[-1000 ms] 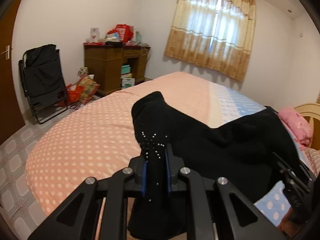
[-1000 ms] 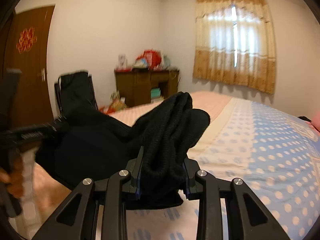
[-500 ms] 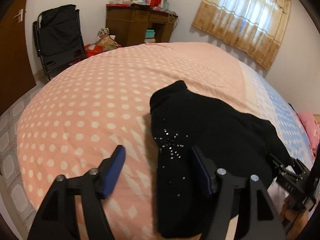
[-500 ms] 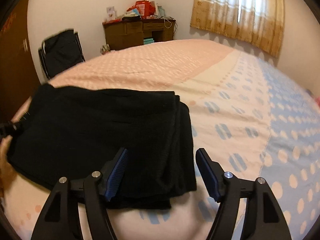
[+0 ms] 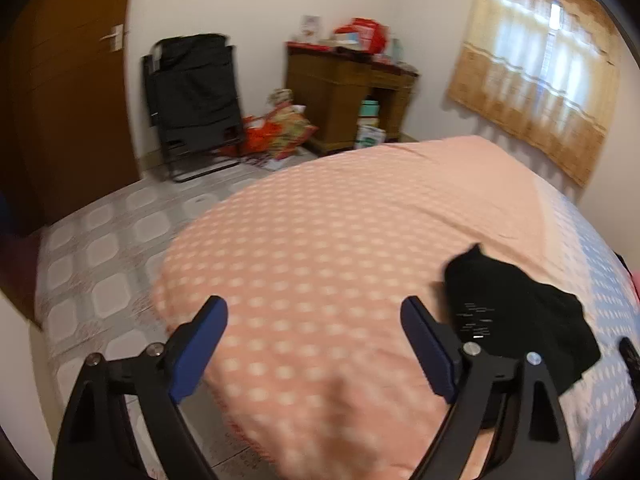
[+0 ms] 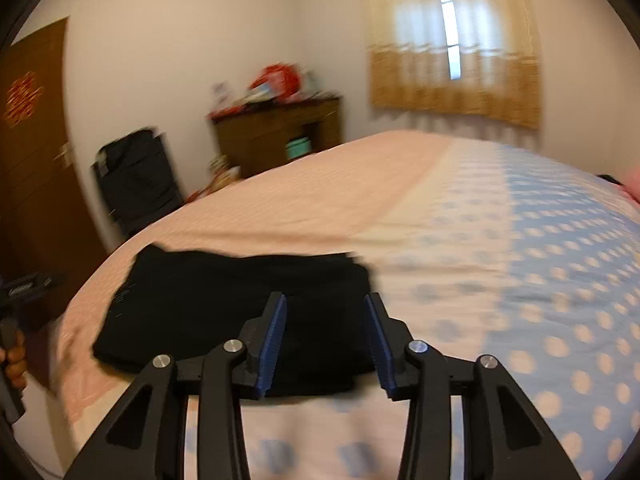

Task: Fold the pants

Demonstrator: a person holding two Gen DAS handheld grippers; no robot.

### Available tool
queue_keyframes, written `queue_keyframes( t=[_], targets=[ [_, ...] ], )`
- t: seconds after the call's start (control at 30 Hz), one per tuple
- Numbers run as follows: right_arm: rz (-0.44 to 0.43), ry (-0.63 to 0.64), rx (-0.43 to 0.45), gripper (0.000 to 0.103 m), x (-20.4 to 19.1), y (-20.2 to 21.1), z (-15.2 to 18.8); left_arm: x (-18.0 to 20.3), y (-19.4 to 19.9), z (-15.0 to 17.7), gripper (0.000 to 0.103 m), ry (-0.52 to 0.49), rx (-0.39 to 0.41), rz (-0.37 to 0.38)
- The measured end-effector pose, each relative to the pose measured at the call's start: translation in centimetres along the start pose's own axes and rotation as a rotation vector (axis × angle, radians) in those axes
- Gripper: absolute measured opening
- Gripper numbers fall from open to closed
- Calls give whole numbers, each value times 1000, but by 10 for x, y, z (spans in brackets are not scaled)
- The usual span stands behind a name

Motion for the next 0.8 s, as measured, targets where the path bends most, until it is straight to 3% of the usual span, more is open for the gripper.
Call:
queue_keyframes(
  t=[0.1, 0.2, 0.37, 0.57, 0.73, 0.8],
  targets=[
    [-6, 20, -62, 40, -14, -27, 7, 13, -3, -5, 89, -4, 8, 20],
    [5, 22, -229, 40, -9, -64, 31, 23, -8, -12, 89, 15, -1, 46],
    [21, 114, -216, 40, -14, -52, 34, 49, -8, -19, 89, -69, 12, 71],
    [27, 24, -89, 40, -3, -39, -10, 96, -34, -28, 90, -164, -6, 80],
    [79, 22, -161, 40, 2, -107, -23, 112, -74, -19, 90, -171, -88, 47],
    [74, 13, -214, 48, 6, -138, -9, 110, -91, -7, 90, -182, -149, 13]
  ],
)
Point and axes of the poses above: each gripper's, at about its wrist camera, not at the fingertips, and y roughly against the way its jaws point, x to its right, z to its underside, the point moved 2 cm from there along -y, roughly the way its jaws point, and after that the axes turned 5 degrees about z, right-handed, at the moved point
